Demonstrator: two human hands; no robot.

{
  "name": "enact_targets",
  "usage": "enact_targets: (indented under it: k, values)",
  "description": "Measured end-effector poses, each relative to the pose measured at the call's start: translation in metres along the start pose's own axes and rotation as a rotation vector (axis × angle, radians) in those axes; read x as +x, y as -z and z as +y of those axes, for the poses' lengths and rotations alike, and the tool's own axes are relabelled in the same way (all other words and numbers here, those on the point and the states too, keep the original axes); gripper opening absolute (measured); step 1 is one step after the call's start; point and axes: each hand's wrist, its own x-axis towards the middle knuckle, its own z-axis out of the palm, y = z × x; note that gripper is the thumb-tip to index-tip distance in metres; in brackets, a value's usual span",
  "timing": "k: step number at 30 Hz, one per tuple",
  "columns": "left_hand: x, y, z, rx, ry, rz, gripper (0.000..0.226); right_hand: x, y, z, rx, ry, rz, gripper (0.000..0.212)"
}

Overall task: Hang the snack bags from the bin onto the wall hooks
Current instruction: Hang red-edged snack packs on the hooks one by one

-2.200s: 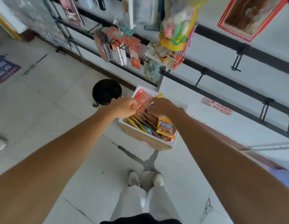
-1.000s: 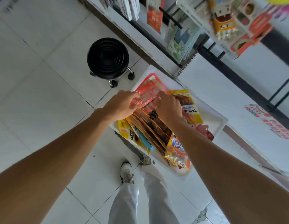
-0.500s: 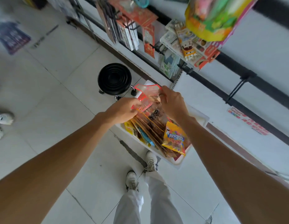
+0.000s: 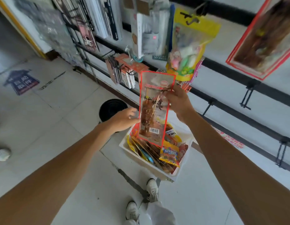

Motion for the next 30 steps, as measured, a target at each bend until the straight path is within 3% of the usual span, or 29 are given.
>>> enact_targets:
  k: [4, 8, 10, 15, 18, 21, 25, 30]
  values:
    - [-0.025, 0.013, 0.033, -0.379, -0.122, 0.052, 0.025, -0.025, 0.002, -0.031, 0.162, 0.006, 0.010, 0.017]
    - [-0.048, 0.027, 0.042, -0.483, -0.169, 0.064, 0.015, -0.045, 0.008, -0.054, 0.174, 0.013, 0.029, 0.015]
    - [-0.057, 0.035, 0.050, -0.484, -0.185, 0.098, 0.015, -0.053, 0.009, -0.062, 0.144, -0.008, 0.094, 0.013]
    - [-0.072, 0.049, 0.079, -0.480, -0.229, 0.199, 0.011, -0.077, 0.011, -0.078, -0.173, 0.049, 0.356, 0.042]
    - [-0.080, 0.052, 0.103, -0.456, -0.289, 0.261, 0.009, -0.098, 0.013, -0.087, -0.336, 0.160, 0.303, 0.041]
    - [-0.090, 0.046, 0.128, -0.451, -0.342, 0.280, 0.012, -0.115, 0.012, -0.098, -0.406, 0.205, 0.173, 0.061]
    - [-0.096, 0.039, 0.153, -0.308, -0.460, 0.334, 0.015, -0.121, 0.019, -0.109, -0.228, 0.151, 0.162, 0.077]
    - [-0.107, 0.020, 0.174, -0.151, -0.630, 0.272, 0.020, -0.130, 0.036, -0.122, -0.054, 0.185, 0.273, 0.058]
